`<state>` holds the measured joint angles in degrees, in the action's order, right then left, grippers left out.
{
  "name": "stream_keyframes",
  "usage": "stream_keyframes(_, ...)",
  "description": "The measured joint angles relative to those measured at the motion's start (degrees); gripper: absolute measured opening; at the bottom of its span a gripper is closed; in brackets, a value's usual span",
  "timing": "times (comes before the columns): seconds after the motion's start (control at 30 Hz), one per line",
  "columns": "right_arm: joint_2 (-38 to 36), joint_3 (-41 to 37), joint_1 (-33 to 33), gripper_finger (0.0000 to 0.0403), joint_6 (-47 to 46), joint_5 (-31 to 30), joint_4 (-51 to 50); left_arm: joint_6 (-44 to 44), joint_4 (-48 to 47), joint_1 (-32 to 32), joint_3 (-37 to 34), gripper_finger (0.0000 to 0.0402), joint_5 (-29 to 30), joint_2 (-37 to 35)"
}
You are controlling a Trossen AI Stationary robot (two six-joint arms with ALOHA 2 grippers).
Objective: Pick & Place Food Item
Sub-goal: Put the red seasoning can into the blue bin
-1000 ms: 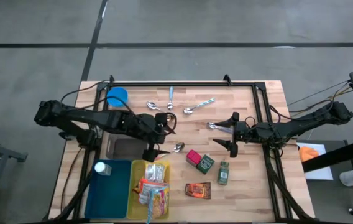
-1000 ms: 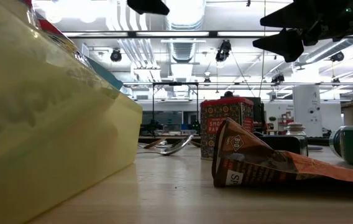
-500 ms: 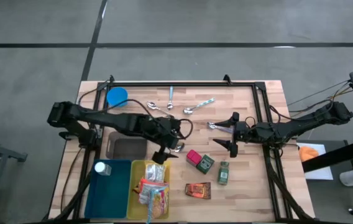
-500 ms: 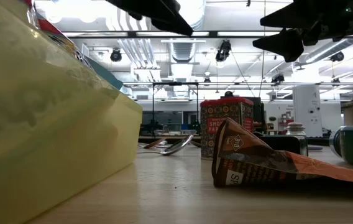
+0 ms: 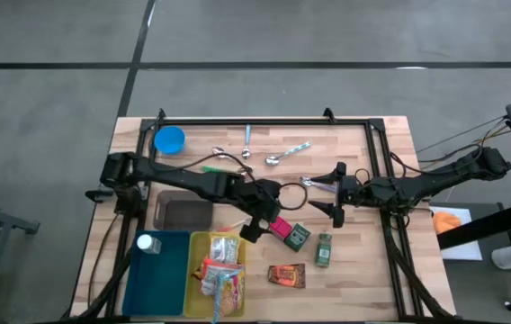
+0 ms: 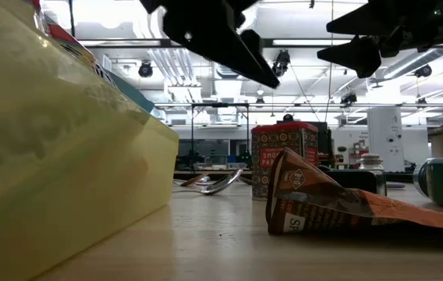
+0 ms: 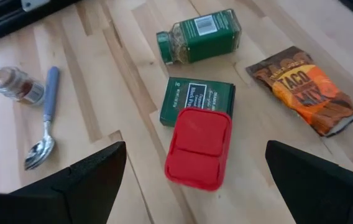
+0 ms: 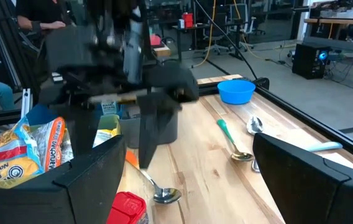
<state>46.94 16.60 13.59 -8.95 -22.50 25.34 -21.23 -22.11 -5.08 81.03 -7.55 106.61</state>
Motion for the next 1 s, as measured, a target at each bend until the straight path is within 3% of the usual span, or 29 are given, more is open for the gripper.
stream_keyframes(0.47,0.0,0.0,0.0,0.0349,0.0,0.0,0.0,1.8,3.0,0.0,3.1,0.0388,-0.3,9.5)
stream_keyframes(1.0,0.0,0.0,0.0,0.0349,0.0,0.0,0.0,4.8,3.4,0.3,3.1,0.0388,-0.6,13.2)
